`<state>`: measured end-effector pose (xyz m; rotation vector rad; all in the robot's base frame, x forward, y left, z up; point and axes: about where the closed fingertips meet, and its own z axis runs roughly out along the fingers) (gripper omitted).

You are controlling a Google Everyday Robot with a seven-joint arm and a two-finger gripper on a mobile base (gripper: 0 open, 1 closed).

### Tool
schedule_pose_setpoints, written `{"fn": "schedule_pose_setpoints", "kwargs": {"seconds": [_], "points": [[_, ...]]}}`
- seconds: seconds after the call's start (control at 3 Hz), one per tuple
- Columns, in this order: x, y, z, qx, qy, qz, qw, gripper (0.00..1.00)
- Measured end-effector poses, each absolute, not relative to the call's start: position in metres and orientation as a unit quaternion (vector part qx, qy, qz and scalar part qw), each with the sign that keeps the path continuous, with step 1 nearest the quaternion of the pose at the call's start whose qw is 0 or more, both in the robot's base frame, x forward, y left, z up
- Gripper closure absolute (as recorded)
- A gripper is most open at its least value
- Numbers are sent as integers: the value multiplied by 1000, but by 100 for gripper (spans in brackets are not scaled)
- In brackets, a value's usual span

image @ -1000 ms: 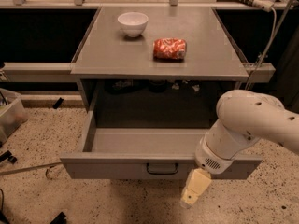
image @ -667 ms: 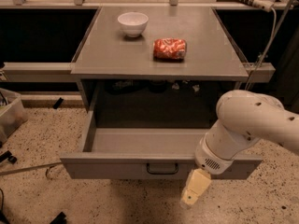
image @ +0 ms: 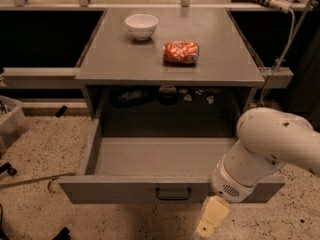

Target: Open top drawer

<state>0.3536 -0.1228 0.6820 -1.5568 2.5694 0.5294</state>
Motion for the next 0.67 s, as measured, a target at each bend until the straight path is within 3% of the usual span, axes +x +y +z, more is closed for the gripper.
{"fn": "schedule_pose_setpoints", "kwargs": {"seconds": [0.67], "points": [[305, -126, 682, -483, 852, 199, 33, 0]]}}
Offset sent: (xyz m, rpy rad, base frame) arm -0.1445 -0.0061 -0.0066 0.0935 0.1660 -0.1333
